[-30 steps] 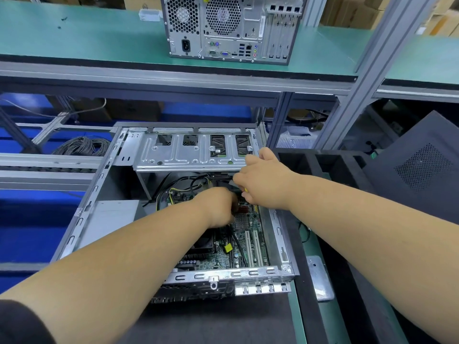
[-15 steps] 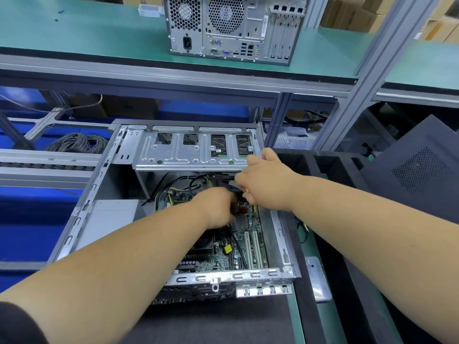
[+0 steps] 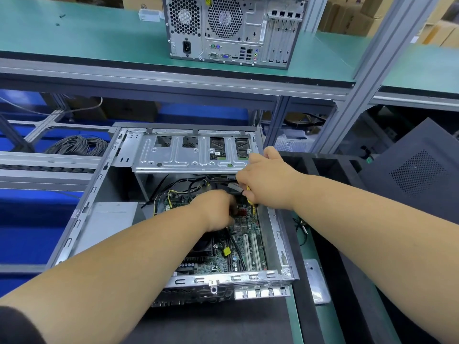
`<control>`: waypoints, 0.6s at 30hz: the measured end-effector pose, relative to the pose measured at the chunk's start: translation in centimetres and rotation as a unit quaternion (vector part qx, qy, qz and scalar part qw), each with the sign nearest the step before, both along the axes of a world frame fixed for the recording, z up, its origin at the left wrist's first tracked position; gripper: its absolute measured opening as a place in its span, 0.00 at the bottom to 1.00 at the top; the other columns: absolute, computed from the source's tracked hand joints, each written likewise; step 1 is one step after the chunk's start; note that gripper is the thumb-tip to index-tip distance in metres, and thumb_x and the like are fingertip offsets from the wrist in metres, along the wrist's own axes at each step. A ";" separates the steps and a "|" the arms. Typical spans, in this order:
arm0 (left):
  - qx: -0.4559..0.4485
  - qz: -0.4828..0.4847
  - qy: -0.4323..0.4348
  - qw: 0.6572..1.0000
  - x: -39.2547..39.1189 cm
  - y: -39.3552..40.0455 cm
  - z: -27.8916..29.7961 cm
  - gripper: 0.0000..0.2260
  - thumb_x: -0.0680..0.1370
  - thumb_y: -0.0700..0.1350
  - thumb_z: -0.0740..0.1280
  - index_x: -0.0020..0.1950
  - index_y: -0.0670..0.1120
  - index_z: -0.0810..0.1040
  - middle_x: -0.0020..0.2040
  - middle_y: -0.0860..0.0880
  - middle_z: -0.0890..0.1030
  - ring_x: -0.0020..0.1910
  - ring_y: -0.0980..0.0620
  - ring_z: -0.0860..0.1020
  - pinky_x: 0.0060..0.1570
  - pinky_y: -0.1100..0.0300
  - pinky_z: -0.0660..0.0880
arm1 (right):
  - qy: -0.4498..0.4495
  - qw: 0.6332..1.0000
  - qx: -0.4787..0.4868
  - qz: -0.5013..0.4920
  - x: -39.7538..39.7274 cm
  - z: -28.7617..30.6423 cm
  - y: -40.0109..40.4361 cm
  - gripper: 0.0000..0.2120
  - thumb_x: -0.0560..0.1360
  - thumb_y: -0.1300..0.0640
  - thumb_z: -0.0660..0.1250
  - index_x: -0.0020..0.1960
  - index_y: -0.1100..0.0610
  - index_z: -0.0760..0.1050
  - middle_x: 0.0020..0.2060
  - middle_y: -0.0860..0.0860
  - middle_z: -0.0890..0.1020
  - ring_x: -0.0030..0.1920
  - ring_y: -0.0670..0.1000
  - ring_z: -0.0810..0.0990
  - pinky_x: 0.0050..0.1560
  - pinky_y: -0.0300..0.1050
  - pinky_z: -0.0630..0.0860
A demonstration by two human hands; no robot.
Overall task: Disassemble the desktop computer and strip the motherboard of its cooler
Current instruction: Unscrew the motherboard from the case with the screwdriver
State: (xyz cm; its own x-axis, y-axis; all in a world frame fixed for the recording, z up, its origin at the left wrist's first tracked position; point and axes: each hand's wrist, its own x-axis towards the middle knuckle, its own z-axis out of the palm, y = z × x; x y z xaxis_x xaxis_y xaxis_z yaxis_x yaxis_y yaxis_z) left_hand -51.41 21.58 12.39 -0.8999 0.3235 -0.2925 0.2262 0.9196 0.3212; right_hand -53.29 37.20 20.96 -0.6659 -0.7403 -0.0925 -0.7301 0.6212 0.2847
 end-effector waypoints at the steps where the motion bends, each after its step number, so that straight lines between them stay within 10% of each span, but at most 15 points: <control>1: 0.000 0.001 0.004 1.000 0.0 0.0 0.0 0.13 0.72 0.52 0.71 0.55 0.52 0.80 0.53 0.50 0.79 0.51 0.47 0.77 0.48 0.54 0.77 | 0.005 1.000 -0.012 0.000 0.0 0.4 0.1 0.06 0.78 0.49 0.61 0.45 0.49 0.67 0.40 0.45 0.76 0.49 0.51 0.64 0.51 0.51 0.54; 7: 0.042 0.005 0.044 0.998 0.3 0.1 0.8 0.20 0.72 0.57 0.72 0.62 0.52 0.76 0.55 0.50 0.79 0.53 0.47 0.77 0.48 0.59 0.72 | 0.021 0.989 -0.148 -0.014 0.4 3.6 0.9 0.04 0.77 0.51 0.63 0.43 0.47 0.72 0.31 0.44 0.69 0.43 0.47 0.57 0.43 0.46 0.47; 18: 0.170 0.132 0.095 0.972 2.4 1.0 6.2 0.03 0.76 0.48 0.71 0.42 0.54 0.82 0.39 0.57 0.83 0.41 0.55 0.80 0.46 0.61 0.75 | 0.048 0.935 -0.340 -0.088 2.5 7.3 6.3 0.06 0.78 0.48 0.62 0.45 0.47 0.74 0.32 0.42 0.69 0.43 0.47 0.63 0.53 0.51 0.57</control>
State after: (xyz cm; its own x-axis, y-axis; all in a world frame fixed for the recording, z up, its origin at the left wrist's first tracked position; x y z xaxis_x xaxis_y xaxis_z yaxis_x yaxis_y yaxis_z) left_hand -48.96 22.53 18.63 -0.9920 0.1226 -0.0293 0.0817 0.8023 0.5914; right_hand -50.78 43.47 28.23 -0.7636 -0.4847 0.4265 -0.5917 0.7898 -0.1617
